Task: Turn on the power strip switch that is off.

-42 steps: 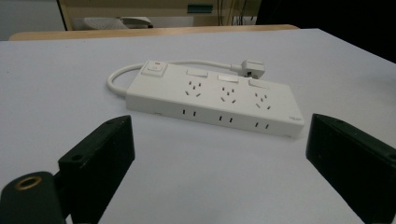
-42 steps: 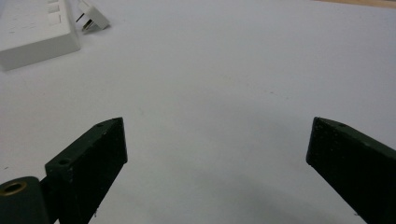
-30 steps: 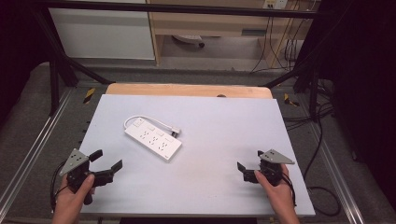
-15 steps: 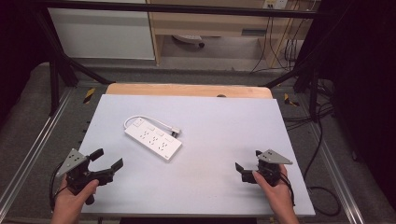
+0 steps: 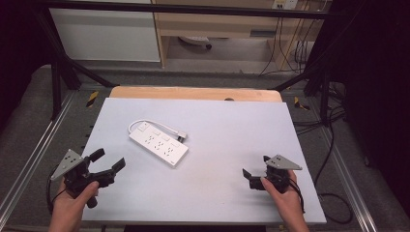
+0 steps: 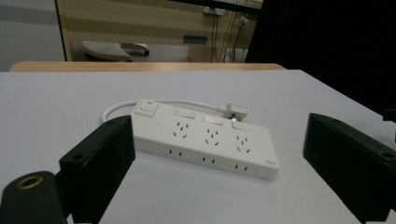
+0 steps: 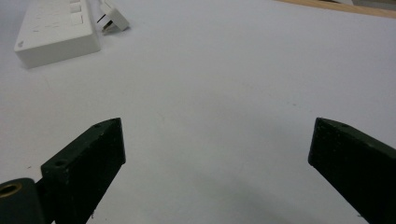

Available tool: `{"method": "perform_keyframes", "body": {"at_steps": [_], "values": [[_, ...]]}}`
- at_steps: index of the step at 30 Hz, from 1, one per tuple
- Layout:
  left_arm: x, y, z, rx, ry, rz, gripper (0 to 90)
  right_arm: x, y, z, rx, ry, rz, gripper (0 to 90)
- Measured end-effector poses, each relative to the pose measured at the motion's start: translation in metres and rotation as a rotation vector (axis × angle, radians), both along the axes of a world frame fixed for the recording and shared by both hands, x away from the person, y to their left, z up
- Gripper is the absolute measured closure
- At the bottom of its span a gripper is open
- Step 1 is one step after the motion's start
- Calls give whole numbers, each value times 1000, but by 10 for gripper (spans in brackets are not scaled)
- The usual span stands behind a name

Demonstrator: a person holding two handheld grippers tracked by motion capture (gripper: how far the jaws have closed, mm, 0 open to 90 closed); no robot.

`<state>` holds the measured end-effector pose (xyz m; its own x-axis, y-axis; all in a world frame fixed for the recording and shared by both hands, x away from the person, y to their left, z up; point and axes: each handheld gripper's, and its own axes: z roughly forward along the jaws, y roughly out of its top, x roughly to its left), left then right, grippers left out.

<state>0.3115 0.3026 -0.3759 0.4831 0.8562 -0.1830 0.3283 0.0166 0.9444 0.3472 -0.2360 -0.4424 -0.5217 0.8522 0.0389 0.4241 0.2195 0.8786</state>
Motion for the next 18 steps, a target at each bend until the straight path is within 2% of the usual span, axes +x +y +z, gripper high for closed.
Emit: {"method": "perform_keyframes", "body": {"at_steps": [6,11,13,18], "values": [[4,-6,7,26,4,-14,89,-2,2,1,-2,-9,15,40],[7,-12,8,12,12,-22,89,-2,3,1,-2,-11,23,39],[9,-16,7,17,23,-26,86,-2,4,2,-3,-13,25,38],[11,-25,11,29,14,-44,85,-3,5,2,-1,-9,27,38]]}}
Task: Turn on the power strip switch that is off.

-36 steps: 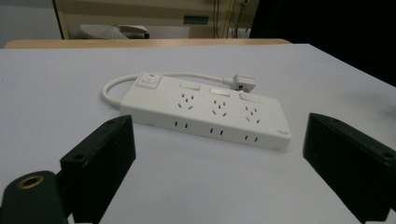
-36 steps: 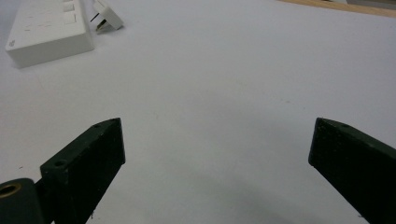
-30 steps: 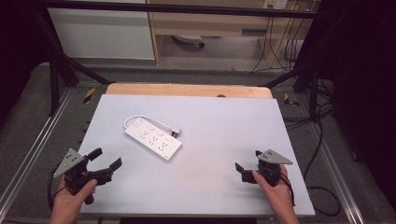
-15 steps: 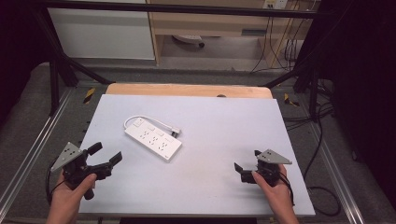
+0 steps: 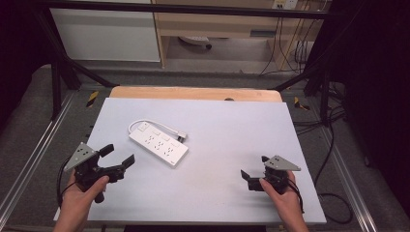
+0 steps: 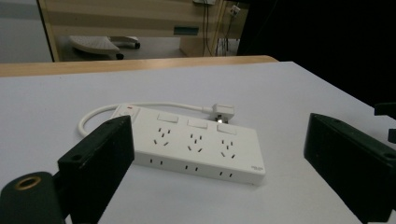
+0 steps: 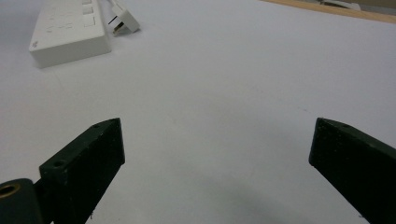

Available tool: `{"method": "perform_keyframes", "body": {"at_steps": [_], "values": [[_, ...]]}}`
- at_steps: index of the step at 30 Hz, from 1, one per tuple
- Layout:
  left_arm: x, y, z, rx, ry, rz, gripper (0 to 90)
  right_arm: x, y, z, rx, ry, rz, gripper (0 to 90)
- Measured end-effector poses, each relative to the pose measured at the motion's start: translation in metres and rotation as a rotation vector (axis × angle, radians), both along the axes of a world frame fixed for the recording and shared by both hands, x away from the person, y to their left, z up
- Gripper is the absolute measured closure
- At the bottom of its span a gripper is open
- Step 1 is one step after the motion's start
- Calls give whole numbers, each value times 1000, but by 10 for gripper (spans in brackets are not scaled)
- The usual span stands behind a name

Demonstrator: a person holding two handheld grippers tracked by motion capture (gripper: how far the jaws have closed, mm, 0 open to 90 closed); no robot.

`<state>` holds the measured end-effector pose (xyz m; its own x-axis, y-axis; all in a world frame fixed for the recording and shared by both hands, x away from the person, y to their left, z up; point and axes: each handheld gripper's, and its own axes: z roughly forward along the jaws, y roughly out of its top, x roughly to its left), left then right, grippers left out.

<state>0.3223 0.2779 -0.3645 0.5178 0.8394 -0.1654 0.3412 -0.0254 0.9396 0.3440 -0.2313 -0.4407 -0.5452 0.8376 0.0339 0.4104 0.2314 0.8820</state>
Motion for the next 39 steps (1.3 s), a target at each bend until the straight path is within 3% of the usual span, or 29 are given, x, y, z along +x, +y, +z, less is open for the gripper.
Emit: {"method": "perform_keyframes", "body": {"at_steps": [22,39], "values": [[9,-15,13,46,-4,-72,72,0,0,0,8,7,-12,29],[26,-35,19,78,-2,-89,83,-1,0,1,12,0,-13,29]]}}
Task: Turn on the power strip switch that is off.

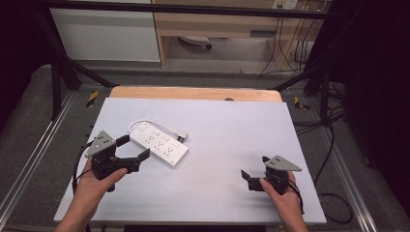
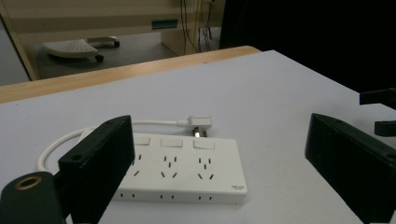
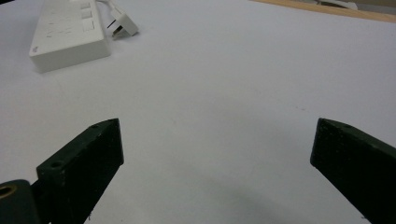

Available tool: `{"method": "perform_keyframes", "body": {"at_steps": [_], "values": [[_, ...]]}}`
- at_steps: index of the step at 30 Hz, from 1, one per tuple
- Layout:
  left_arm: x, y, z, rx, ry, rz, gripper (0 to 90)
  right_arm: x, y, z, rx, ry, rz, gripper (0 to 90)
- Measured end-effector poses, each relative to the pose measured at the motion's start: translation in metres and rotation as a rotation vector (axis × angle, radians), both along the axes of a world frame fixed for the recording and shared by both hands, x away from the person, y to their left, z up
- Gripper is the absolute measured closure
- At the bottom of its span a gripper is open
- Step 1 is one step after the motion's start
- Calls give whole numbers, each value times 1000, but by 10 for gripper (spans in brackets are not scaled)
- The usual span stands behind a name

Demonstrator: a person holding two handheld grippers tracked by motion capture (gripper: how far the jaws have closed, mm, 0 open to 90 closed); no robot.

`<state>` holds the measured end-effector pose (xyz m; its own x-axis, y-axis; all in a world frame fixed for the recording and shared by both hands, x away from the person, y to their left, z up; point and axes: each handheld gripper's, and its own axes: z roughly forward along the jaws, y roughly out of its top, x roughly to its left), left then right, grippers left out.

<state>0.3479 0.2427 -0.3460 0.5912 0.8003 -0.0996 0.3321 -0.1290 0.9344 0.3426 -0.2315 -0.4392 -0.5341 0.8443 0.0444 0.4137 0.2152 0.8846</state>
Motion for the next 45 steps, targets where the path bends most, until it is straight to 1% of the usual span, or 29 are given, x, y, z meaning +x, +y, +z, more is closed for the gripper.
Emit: {"method": "perform_keyframes", "body": {"at_steps": [3,5,12,14,15,19,27,33,38,40,45], "values": [[4,-3,2,6,-1,-6,87,0,0,0,0,0,1,30],[8,-5,4,0,-5,-15,88,0,0,0,0,-2,0,30],[17,-13,9,4,-11,-20,91,0,0,0,-3,-3,4,30],[19,-14,9,-5,-8,-31,89,-1,0,1,-1,-2,3,30],[20,-15,9,5,-9,-28,89,-1,0,1,1,-1,3,30],[23,-19,9,8,-6,-28,94,-1,1,1,5,-3,2,31],[30,-26,12,27,-3,-35,105,-1,-1,1,8,-4,-2,33],[34,-28,16,23,-5,-34,107,-1,0,1,3,-2,2,32],[39,-27,17,21,-4,-26,108,-1,0,1,2,-2,1,32],[41,-27,17,13,4,-26,110,-1,0,1,2,-3,2,32],[47,-29,15,9,15,-21,110,0,0,1,5,-2,3,32]]}}
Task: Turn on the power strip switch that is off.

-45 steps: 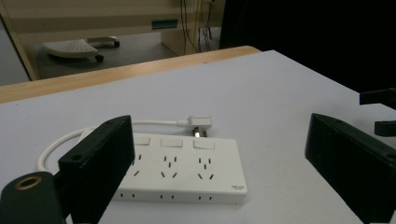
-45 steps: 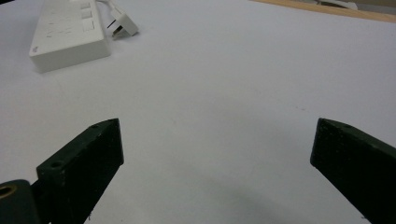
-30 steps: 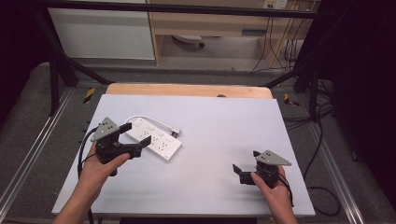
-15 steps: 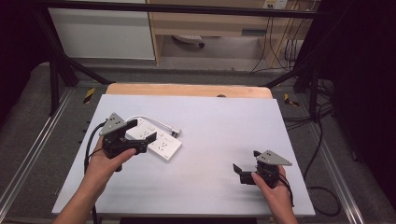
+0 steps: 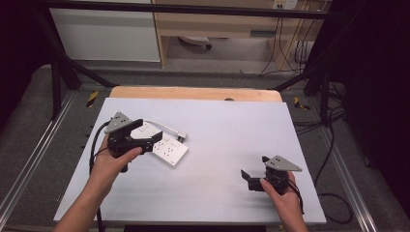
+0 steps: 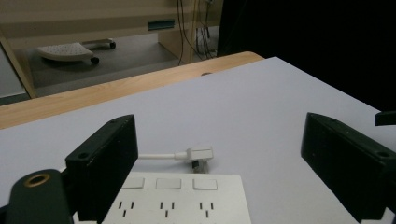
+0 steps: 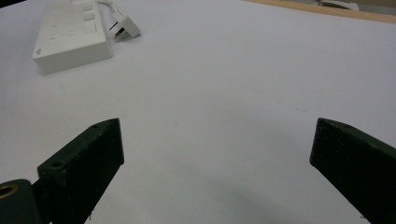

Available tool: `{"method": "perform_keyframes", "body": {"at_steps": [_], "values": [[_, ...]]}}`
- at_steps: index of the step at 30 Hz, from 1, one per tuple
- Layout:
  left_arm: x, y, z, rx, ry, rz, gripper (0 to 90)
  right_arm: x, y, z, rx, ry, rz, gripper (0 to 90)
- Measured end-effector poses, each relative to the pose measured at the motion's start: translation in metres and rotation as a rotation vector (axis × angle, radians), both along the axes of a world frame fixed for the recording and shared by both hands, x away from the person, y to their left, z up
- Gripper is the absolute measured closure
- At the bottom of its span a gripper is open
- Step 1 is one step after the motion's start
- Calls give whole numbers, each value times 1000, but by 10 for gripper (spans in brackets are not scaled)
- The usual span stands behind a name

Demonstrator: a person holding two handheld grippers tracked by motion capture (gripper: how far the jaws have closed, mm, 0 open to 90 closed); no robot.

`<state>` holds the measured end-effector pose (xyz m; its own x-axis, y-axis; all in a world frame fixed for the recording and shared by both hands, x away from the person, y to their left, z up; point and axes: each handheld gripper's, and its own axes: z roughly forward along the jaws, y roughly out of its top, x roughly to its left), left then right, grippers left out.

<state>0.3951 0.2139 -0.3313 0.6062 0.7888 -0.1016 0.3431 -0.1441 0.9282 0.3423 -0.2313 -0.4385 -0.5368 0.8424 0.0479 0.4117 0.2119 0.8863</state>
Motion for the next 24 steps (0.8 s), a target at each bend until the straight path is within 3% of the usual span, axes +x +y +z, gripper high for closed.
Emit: {"method": "perform_keyframes", "body": {"at_steps": [24], "values": [[27,-17,-11,20,42,2,74,0,-3,0,8,1,-6,31]]}}
